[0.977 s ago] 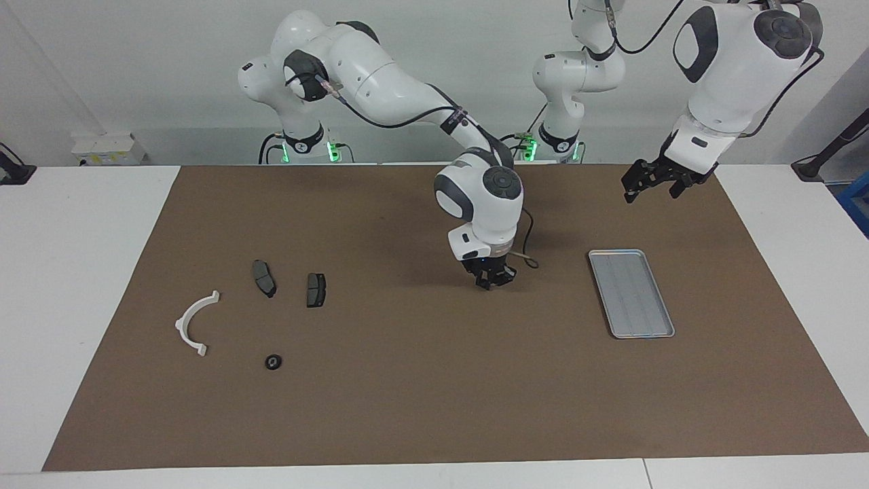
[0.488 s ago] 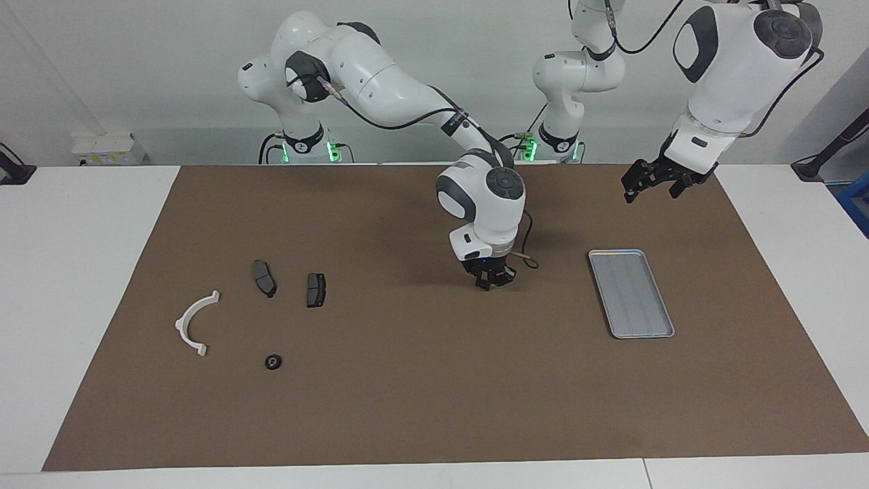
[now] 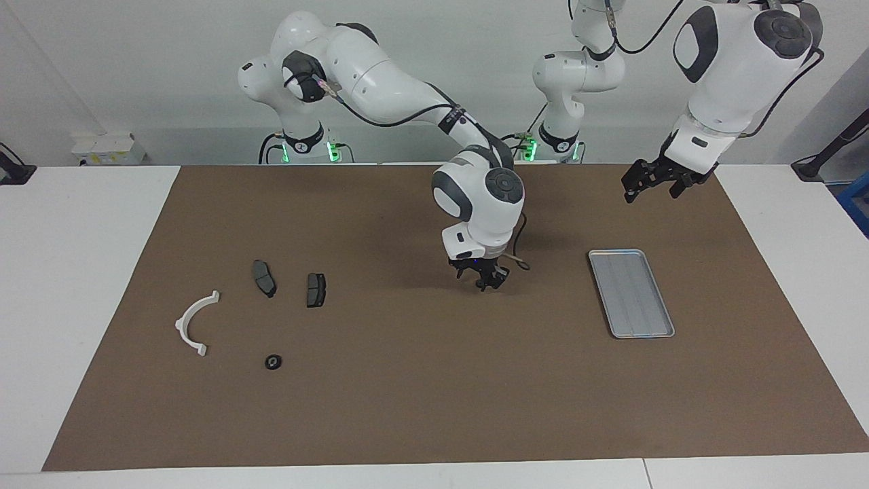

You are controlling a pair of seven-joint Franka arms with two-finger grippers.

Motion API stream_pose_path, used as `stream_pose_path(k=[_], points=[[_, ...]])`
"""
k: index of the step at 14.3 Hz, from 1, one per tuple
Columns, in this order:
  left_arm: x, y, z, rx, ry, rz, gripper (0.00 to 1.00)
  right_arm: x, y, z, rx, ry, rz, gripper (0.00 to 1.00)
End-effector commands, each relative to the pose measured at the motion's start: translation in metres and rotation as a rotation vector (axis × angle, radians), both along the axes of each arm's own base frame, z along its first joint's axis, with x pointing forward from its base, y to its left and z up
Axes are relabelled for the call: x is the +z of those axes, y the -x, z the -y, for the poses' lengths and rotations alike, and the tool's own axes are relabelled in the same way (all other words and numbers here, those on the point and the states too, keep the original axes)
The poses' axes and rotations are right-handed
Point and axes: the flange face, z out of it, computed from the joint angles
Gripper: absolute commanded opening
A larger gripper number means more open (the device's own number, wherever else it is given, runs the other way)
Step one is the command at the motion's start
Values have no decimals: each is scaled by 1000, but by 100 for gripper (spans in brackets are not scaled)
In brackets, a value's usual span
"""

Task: Pick bearing gear from pile to tray
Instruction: 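Carry the ring toward the table center and set it down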

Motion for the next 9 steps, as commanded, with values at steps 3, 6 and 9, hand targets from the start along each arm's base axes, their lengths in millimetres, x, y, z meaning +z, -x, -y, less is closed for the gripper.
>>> stream_pose_path(k=[3,6,9], points=[[4,7,24,-15,4,17,100,19,-45,161,205,-29,-46,100],[-13,10,58,27,17,63,100,-8,-61,240,253,-20,-49,100],[-66,7,140,170,68,74,100,-51,-71,288,273,-15,-29,100]])
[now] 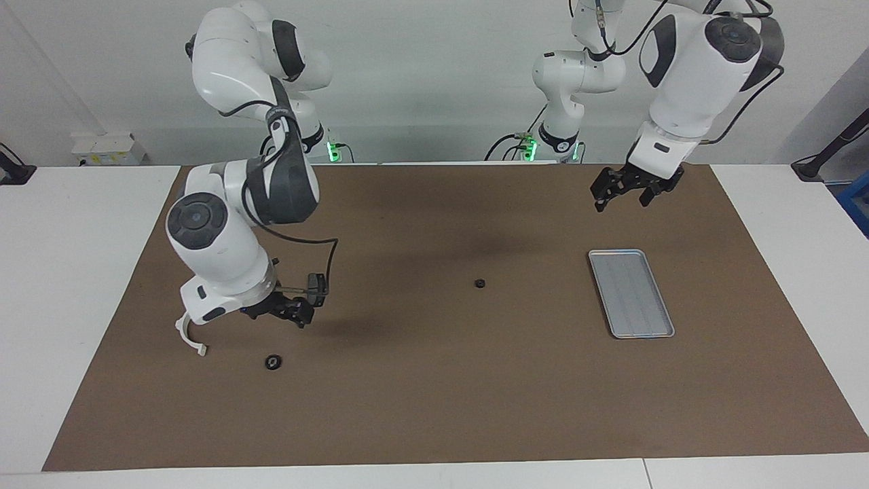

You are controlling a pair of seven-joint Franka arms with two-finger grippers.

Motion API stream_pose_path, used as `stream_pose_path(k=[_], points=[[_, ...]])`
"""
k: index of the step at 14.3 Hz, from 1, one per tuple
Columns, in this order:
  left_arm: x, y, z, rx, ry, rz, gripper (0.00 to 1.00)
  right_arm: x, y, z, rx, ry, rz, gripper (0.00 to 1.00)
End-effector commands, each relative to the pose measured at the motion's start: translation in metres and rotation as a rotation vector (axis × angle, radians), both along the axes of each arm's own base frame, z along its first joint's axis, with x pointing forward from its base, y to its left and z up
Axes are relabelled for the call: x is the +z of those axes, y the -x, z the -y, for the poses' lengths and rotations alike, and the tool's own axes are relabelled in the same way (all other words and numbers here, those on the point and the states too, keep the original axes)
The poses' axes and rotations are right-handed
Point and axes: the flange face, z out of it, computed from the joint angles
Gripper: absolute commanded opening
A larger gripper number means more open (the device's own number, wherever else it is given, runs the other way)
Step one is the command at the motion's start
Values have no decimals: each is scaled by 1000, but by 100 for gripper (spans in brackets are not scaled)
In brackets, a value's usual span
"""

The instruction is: Pick bearing gear from pile to tray

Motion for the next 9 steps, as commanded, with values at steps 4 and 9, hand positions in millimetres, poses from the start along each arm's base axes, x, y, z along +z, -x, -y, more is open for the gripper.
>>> stream_pose_path(k=[4,9], points=[[-109,0,132,162,26,-3,100,-74,-3,21,78,51,54,100],[-212,7,208,178,-75,-24,100,-103,-6,17,75,46,77,100]])
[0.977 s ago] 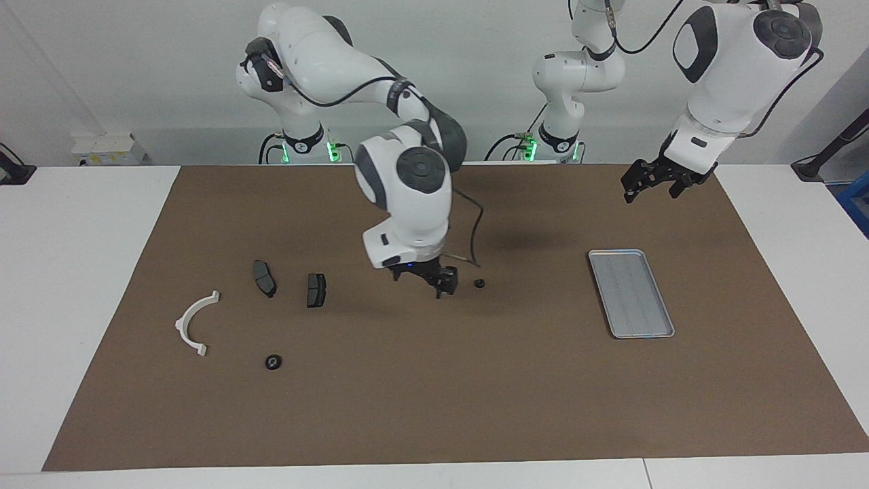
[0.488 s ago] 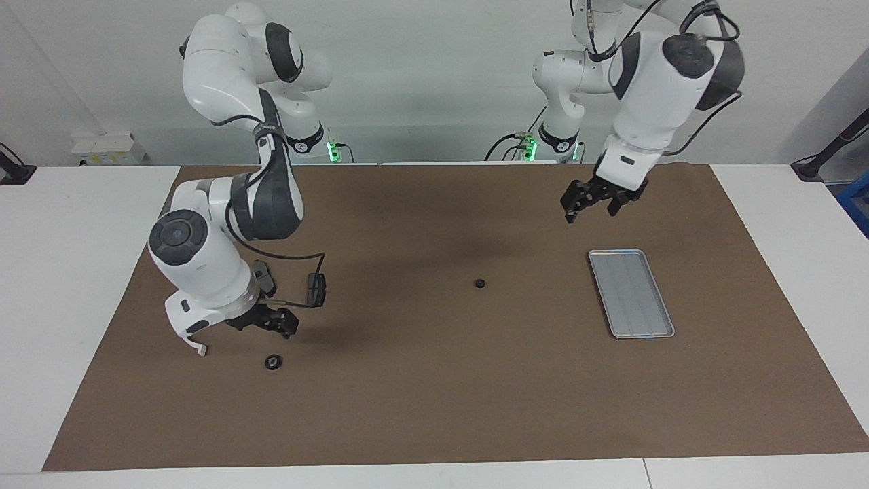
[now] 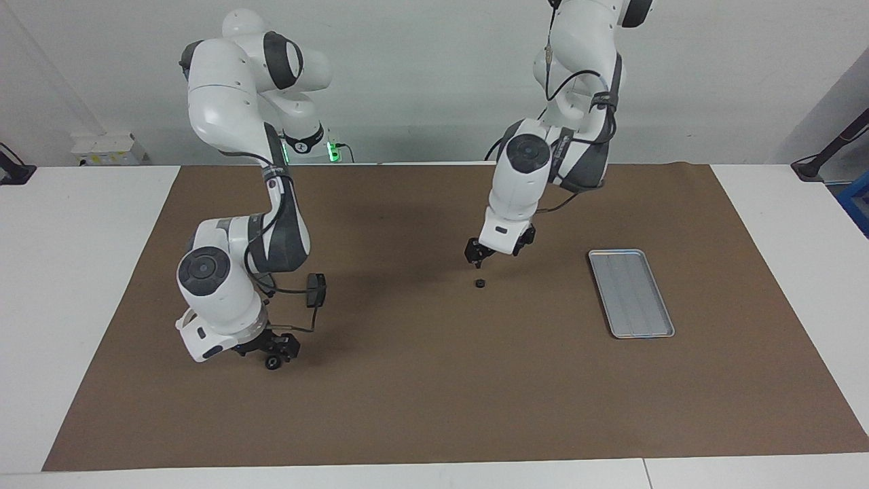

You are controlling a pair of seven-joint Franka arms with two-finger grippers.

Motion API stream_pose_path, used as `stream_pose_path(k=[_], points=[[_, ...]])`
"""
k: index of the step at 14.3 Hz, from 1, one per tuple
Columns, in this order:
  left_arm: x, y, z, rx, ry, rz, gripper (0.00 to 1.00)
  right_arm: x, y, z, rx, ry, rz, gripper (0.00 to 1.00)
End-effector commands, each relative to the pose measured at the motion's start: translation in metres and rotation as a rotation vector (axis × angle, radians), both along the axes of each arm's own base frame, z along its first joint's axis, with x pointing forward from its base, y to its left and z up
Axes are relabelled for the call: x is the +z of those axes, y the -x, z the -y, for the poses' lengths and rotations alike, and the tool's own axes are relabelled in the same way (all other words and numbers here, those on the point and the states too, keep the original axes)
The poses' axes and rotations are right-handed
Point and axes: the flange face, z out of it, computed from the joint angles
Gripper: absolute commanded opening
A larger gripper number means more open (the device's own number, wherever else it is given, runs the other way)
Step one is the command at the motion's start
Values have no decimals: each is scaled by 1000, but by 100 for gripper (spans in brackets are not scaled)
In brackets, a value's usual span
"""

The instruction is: Pick bearing gear from pile to tray

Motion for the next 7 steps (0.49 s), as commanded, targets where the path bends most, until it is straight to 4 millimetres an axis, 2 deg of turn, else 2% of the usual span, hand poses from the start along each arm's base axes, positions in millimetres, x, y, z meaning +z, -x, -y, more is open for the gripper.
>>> stream_pose_path(k=[1,3,5,7], points=[[-23,-6,12,35,-12,32,100,-7,2,-5,16,5,16,100],[-43,-5,12,35,-4,41,100,-23,6,-3,13,6,21,100],[-55,1,10,36,6,55,100,-36,10,0,17,11,33,100],[-62,8,9,50,10,61,91,-44,12,0,20,9,33,100]])
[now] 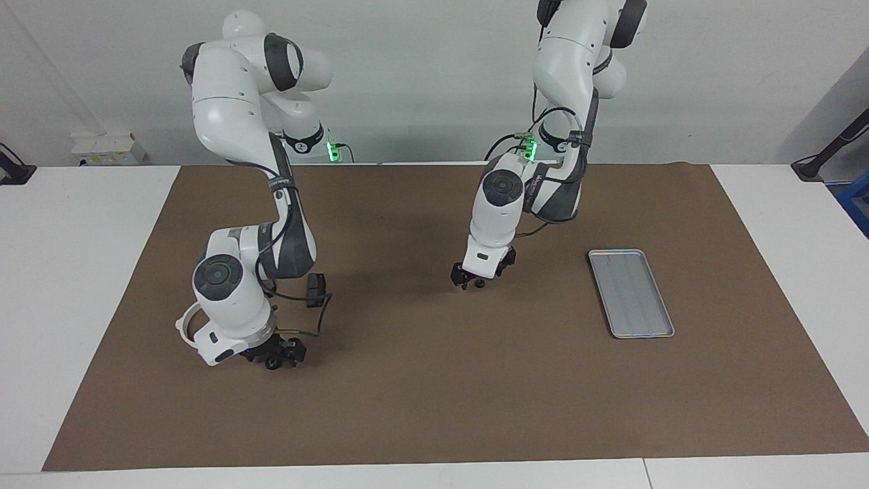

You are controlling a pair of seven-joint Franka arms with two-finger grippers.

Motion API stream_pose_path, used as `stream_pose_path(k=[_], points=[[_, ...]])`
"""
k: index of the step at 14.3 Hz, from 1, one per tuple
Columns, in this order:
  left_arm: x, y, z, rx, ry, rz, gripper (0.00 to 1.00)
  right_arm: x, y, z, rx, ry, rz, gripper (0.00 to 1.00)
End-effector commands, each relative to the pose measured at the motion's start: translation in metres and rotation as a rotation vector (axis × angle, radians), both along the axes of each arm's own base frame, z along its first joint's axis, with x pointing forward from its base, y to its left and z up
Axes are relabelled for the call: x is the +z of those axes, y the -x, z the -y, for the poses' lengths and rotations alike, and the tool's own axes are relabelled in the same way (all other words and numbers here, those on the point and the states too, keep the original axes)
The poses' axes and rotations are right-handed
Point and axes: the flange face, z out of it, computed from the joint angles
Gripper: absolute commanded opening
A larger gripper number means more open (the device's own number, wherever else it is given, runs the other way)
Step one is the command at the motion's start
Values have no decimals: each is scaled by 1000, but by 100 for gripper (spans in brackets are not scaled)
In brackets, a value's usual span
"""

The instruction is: Pick bearing gear from pile to tray

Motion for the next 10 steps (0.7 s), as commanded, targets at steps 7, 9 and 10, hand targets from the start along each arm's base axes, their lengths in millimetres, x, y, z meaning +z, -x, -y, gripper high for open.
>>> stream_pose_path(k=[7,9,10], points=[[-9,8,-6,22,-2,28,24,-3,2,8,-7,6,19,84],[-5,4,-10,37,-5,11,0,-2,2,9,-7,5,22,68],[-1,3,-10,38,-16,-7,0,-3,2,12,-11,5,22,62]])
